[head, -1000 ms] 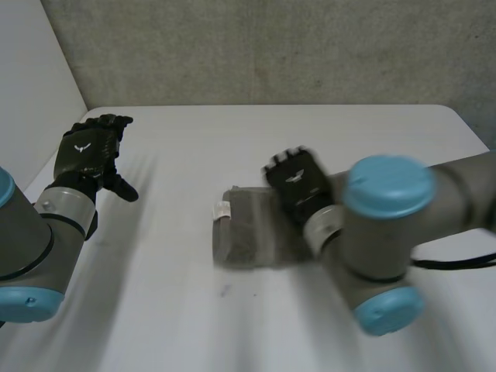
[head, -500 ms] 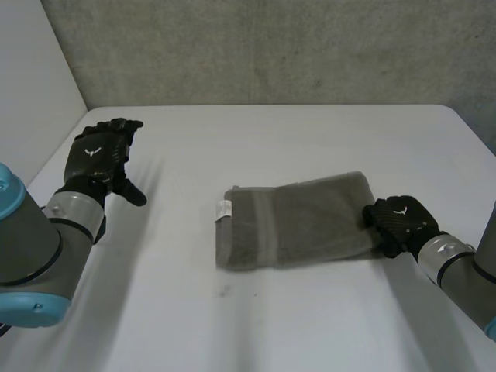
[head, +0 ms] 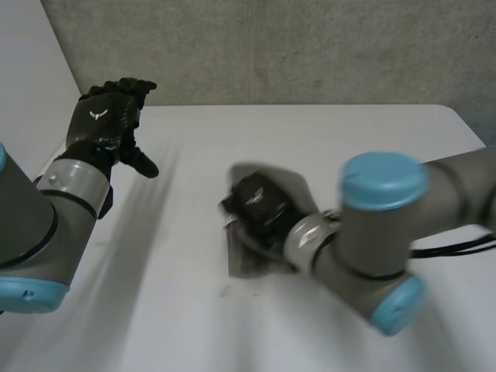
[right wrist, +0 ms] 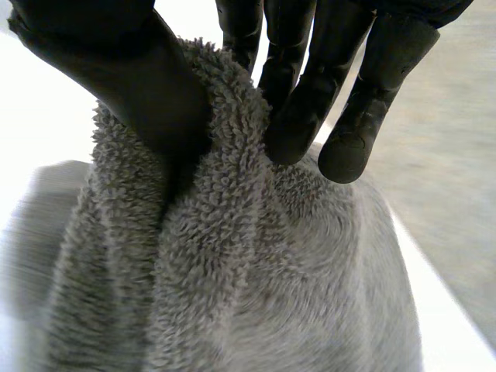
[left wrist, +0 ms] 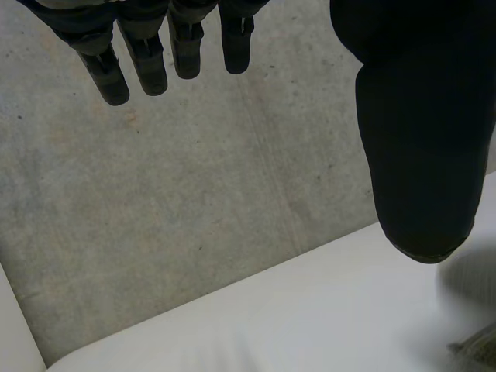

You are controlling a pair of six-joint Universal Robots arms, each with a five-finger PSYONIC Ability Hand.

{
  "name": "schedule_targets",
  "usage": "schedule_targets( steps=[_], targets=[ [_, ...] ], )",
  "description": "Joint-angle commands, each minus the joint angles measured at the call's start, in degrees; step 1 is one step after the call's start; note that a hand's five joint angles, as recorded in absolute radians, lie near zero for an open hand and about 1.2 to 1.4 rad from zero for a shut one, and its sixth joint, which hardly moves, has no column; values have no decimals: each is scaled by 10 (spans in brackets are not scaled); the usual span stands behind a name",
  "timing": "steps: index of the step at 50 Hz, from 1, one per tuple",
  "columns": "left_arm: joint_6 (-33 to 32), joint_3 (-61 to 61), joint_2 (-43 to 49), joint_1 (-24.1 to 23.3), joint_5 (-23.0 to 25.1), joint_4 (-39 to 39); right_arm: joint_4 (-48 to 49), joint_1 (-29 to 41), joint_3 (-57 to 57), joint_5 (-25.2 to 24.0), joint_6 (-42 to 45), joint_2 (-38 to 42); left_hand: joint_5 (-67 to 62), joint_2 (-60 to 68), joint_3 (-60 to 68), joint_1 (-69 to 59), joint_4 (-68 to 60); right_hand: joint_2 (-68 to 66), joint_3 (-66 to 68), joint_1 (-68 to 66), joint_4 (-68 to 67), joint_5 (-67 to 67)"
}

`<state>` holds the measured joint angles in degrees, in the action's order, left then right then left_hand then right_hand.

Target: Fold the towel.

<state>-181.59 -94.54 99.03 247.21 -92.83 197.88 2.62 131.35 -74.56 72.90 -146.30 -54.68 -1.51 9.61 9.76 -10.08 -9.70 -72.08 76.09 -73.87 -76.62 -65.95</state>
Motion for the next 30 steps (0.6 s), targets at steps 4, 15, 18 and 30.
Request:
schedule_targets(
  steps=[4, 15, 18, 30],
  targets=[
    [10, 124, 56, -67, -68, -132, -55, 8, 54, 160, -46, 9, 13, 6, 5, -1, -5, 621, -661, 639, 666, 659],
    [98, 259, 182, -137, -105, -230, -27, -114, -38, 101, -323, -116, 10, 9, 8, -5, -9, 621, -661, 639, 666, 659],
    [111, 273, 204, -148, -104, -245, -52, -129, -30, 74, -317, -94, 8, 11, 10, -6, -10, 621, -661, 639, 666, 659],
    [203, 292, 349, -175, -104, -292, -140, -131, 78, 57, -239, 56, 13, 6, 5, -1, -5, 621, -661, 639, 666, 659]
  ],
)
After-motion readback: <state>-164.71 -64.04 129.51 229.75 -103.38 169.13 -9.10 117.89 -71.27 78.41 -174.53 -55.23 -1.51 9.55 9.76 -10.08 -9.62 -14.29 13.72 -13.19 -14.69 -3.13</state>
